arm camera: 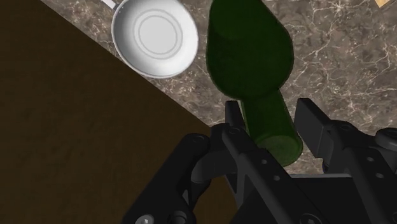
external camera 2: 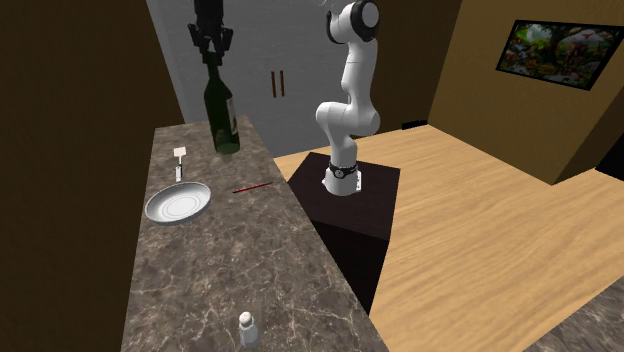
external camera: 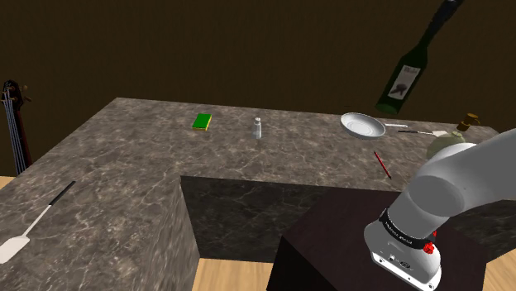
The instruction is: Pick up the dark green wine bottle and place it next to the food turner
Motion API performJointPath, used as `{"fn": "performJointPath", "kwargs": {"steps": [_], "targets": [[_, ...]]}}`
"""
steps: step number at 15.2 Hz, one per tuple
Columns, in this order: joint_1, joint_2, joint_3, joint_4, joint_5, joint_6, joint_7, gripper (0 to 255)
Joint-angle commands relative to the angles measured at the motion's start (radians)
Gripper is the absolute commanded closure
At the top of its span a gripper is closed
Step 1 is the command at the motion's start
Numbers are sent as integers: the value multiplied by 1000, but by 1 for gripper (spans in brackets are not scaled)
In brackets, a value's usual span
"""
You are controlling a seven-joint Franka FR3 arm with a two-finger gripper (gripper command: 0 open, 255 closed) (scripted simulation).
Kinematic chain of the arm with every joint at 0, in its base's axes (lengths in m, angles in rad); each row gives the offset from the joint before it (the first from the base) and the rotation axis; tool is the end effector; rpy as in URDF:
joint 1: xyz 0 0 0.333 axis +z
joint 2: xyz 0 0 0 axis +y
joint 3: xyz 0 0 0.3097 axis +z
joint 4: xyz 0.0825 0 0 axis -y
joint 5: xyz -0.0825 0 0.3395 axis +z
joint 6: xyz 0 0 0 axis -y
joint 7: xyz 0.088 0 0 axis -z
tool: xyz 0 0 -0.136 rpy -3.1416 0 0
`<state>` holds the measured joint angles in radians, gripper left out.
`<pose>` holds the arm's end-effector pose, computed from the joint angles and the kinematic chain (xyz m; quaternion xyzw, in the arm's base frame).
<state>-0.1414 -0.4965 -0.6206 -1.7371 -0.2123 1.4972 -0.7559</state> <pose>0.1977 -0.3374 0.6752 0.9959 -0.0024 0.0858 0.0297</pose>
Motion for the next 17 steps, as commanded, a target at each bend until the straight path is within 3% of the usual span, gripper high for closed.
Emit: {"fn": "performJointPath", "kwargs": {"steps": [1, 11, 15, 17], "targets": [[-2, 10, -50, -25, -5, 43, -46, 255], [40, 150, -358, -15, 47, 194, -303, 255], [109, 276, -559, 23, 148, 249, -448, 255], [177, 398, -726, 52, 268, 268, -563, 255]]}}
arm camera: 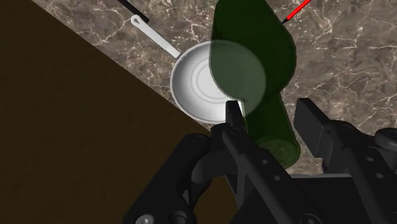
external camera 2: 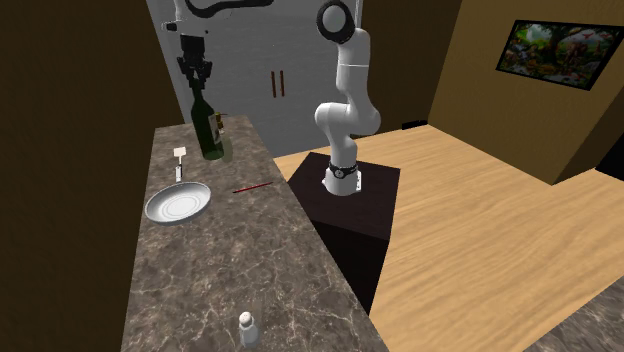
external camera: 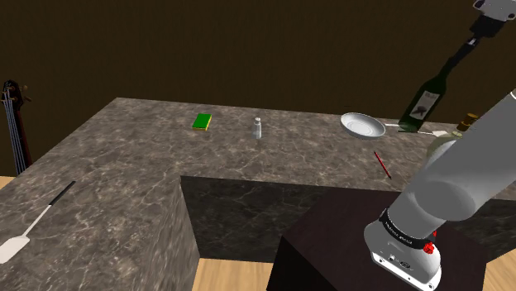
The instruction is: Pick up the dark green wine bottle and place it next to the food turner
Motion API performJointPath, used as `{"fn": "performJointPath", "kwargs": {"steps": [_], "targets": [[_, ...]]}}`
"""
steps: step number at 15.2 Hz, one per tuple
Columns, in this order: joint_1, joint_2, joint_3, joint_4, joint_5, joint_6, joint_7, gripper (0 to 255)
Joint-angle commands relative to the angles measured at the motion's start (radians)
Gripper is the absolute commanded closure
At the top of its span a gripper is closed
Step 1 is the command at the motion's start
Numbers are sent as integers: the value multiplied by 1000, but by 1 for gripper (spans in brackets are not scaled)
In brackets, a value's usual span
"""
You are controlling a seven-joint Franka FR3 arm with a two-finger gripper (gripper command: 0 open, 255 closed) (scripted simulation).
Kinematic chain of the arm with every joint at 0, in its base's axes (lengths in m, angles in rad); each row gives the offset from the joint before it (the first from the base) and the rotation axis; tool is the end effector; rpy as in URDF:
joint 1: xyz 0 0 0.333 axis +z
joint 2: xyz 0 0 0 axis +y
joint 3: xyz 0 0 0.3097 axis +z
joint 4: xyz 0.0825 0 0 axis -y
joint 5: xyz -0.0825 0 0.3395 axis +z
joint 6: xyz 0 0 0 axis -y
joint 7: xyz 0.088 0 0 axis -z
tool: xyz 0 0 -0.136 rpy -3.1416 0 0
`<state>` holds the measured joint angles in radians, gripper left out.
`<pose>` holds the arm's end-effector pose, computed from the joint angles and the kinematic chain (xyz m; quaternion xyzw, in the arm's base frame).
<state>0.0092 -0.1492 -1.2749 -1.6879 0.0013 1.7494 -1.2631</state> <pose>0.1234 -0.5015 0.5750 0.9960 -0.0036 0.0844 0.0283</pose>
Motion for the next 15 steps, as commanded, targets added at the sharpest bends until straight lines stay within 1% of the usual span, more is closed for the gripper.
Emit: {"fn": "performJointPath", "kwargs": {"steps": [1, 2, 3, 4, 6, 8, 9, 15], "targets": [[37, 227, -204, 25, 242, 1, -197, 255], [-91, 345, -162, 50, 366, -22, -289, 255], [-188, 408, -115, 74, 429, -34, -338, 255], [-289, 432, -35, 96, 449, -34, -360, 255], [-426, 517, 34, 150, 526, -50, -420, 255], [-543, 593, 90, 209, 590, -66, -466, 255], [-556, 602, 97, 216, 596, -68, -470, 255], [-532, 606, 99, 134, 607, 6, -493, 255]]}}
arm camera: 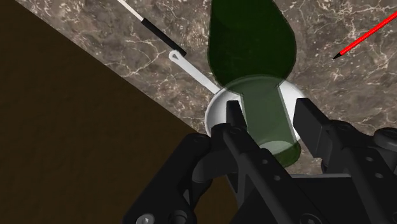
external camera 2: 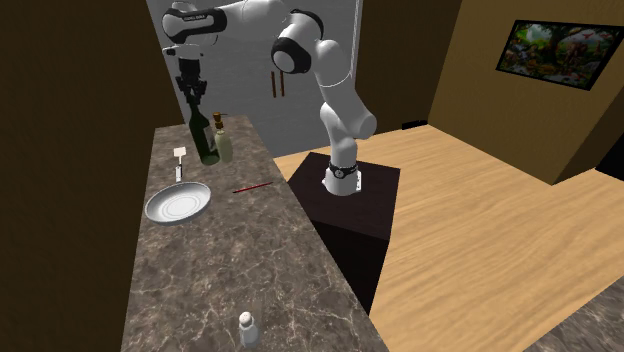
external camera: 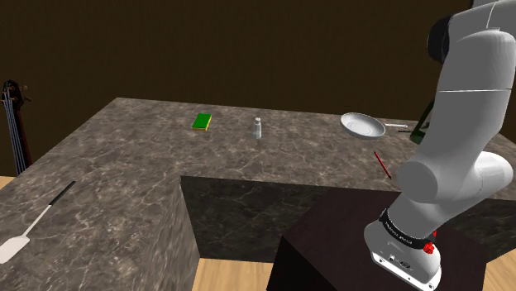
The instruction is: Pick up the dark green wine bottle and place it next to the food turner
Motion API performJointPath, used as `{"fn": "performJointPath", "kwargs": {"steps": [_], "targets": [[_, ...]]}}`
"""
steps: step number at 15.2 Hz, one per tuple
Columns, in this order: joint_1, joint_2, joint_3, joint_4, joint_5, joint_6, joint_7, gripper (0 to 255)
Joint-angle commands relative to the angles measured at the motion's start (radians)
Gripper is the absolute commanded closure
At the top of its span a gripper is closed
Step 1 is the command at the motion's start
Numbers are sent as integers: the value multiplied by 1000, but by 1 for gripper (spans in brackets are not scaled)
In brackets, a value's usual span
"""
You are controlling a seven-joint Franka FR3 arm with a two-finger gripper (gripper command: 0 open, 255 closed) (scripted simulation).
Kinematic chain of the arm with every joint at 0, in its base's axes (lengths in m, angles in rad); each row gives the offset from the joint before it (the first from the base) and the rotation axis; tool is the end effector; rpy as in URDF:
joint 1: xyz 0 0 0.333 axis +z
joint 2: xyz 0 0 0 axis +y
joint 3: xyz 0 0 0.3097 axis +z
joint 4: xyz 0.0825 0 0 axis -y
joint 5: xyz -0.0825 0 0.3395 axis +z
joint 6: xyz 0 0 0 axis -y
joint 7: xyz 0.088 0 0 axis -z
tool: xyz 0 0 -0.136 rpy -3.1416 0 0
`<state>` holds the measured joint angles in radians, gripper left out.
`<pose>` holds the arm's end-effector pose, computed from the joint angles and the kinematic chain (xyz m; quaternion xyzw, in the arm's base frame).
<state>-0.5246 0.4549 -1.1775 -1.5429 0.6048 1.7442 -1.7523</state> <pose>0.0906 -0.5907 0.4918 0.9958 -0.0018 0.0861 0.0297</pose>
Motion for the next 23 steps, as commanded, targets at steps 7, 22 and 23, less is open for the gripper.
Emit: {"fn": "performJointPath", "kwargs": {"steps": [7, 22, 23], "targets": [[13, 21, 17, -98, 30, 99, -36, 255], [13, 10, 8, -77, 18, 73, -28, 0], [11, 0, 0, -54, 6, 47, -21, 0]]}}
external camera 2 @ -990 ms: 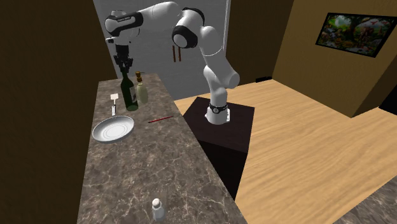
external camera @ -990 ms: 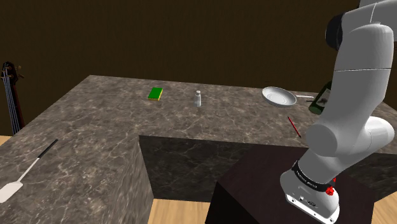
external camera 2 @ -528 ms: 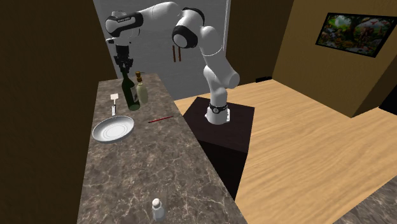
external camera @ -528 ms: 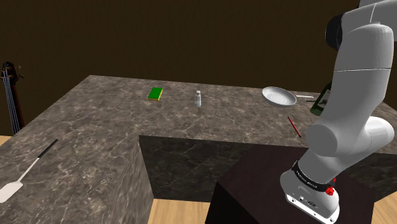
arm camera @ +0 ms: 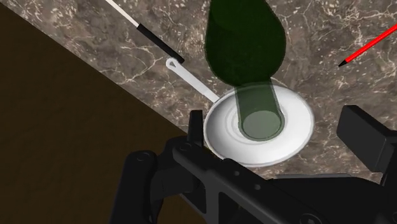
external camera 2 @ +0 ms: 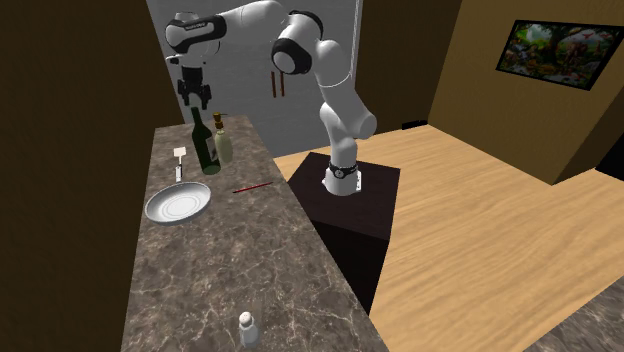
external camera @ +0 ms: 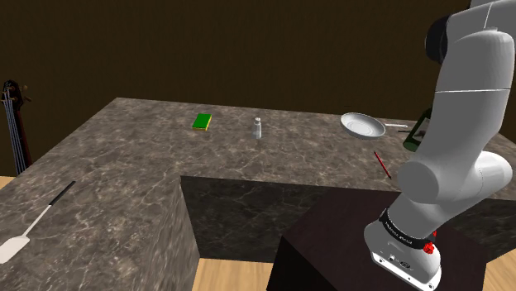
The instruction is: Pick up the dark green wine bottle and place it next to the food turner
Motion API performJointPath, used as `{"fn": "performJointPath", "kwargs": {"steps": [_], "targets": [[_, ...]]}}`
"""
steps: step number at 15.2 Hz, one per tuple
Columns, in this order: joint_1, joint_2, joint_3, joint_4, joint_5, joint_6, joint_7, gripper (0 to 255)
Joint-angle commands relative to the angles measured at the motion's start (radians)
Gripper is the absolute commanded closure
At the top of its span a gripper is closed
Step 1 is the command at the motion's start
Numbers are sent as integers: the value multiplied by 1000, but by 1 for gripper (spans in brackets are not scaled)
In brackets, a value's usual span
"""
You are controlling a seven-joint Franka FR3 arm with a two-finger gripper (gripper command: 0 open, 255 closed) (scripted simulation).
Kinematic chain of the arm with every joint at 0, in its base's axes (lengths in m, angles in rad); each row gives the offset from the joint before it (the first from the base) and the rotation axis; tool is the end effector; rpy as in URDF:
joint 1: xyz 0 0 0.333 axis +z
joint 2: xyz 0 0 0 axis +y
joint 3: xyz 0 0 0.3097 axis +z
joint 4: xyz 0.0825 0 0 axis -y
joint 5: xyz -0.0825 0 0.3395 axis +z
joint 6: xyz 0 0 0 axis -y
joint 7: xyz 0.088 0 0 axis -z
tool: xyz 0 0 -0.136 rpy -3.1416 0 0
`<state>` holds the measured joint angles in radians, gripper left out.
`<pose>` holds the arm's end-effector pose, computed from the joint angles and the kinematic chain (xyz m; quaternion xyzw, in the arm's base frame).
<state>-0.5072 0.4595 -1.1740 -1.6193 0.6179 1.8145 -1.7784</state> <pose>0.0885 -0.5899 0.4651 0.9958 -0.0017 0.0862 0.0303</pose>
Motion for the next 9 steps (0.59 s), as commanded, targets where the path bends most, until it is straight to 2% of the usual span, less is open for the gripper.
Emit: {"fn": "performJointPath", "kwargs": {"steps": [1, 2, 9], "targets": [[-10, -13, -10, 47, -17, -51, 13, 0], [-14, -18, -14, 68, -23, -73, 18, 0], [-14, -18, -15, 68, -23, -73, 18, 0]]}}
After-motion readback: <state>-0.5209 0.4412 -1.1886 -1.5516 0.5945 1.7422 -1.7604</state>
